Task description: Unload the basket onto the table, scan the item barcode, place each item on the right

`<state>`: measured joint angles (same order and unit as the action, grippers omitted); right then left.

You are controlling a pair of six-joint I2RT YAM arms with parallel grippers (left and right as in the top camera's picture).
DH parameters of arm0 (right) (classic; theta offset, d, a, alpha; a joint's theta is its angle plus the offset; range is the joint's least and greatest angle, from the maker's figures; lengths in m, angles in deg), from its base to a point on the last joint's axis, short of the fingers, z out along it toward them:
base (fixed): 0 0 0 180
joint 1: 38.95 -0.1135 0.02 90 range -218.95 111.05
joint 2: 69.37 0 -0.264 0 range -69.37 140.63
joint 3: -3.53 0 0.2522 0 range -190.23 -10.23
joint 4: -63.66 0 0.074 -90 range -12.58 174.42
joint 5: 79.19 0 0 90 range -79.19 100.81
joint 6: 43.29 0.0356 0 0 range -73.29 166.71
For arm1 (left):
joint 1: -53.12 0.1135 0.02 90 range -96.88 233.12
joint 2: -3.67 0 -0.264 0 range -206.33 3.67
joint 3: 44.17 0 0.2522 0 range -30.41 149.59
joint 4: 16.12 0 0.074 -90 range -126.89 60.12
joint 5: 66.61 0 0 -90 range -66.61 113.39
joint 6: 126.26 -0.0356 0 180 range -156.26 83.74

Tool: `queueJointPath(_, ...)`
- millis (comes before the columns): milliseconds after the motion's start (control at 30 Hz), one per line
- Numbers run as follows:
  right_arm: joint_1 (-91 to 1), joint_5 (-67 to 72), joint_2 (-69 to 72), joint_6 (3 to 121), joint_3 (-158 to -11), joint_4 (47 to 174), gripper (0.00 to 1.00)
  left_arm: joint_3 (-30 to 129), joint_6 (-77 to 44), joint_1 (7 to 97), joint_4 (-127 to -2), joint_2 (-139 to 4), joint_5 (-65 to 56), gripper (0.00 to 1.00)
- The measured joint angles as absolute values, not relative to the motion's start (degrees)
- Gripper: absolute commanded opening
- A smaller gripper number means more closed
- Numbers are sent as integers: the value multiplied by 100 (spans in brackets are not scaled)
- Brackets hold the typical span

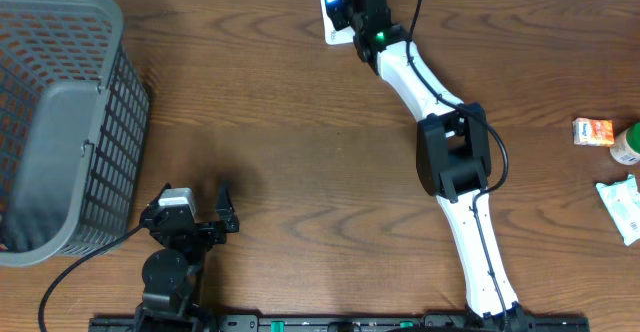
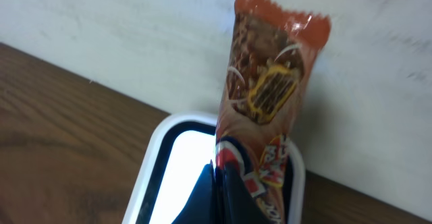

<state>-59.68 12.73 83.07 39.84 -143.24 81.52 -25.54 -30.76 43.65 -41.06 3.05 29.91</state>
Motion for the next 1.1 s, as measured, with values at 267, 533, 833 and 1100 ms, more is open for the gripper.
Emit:
queueJointPath(267,-5968,1343,8307,3984,-15625,9385,1,-2554,-3076,4365,-4106,305,2991,98)
queueJointPath(533,-5966,1231,8301,4375,-16704,12252,99,-2554,-3076,4365,-4106,305,2991,98)
queueJointPath(833,-6167,1155,8307,4781,-16698,14534,99,-2554,-3076,4365,-4104,305,2991,98)
queueJointPath(1100,-6539,1415,8307,4777,-16615,15843,99,-2554,-3076,4365,-4106,305,2991,98)
